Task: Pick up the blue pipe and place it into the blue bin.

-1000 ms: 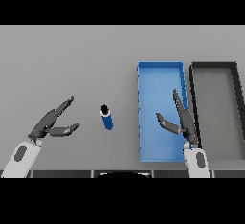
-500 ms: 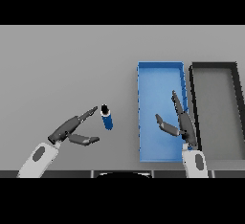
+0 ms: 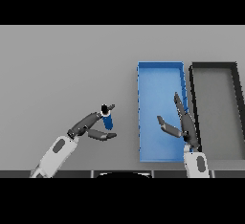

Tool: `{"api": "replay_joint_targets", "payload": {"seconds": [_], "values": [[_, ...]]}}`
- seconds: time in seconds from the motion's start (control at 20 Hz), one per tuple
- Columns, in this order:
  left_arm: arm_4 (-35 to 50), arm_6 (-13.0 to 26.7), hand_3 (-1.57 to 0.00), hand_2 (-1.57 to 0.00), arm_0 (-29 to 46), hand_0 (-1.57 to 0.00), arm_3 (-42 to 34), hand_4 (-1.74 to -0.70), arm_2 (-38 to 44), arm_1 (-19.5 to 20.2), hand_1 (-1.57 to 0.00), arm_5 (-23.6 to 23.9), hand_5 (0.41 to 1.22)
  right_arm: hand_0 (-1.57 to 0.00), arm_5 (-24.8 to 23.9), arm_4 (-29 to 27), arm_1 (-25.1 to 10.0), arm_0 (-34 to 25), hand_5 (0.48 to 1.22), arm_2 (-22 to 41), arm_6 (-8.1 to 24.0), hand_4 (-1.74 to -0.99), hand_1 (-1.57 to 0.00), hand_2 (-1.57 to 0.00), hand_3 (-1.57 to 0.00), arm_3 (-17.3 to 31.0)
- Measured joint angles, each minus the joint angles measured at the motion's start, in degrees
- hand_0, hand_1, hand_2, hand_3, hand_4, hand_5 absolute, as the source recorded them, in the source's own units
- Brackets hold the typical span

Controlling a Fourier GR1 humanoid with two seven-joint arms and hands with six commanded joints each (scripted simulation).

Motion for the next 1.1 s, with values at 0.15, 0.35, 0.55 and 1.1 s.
{"api": "replay_joint_targets", "payload": {"seconds": [0.15,0.35,0.55,1.1], "values": [[-0.7,-3.7,0.0,0.0,-1.7,0.0,3.7,-1.09,-0.1,-2.5,0.0,-0.2,0.477,0.0,0.0,-0.3,-0.4,-0.7,0.598,-0.6,-0.5,-1.264,0.0,0.0,0.0,0.6],[2.2,-5.0,-0.52,-0.48,-2.5,-0.19,6.8,-1.25,1.2,-6.6,-0.35,-0.2,0.73,0.0,0.1,-0.2,-0.2,-0.5,0.6,-0.4,-0.4,-1.26,0.0,0.0,0.0,0.7],[3.7,-5.3,-1.1,-1.12,-1.6,-0.99,7.1,-1.53,1.8,-9.4,-1.07,1.3,1.02,0.0,0.4,-0.5,-0.7,-0.5,0.611,-0.7,-1.0,-1.262,0.0,0.0,0.0,0.6],[2.3,-10.1,-1.43,-1.53,-1.6,-1.52,-1.3,-1.71,-0.5,-9.7,-1.53,4.5,1.204,0.0,0.1,0.6,-0.1,-0.7,0.629,0.2,-0.6,-1.239,0.0,0.0,0.0,0.5]]}}
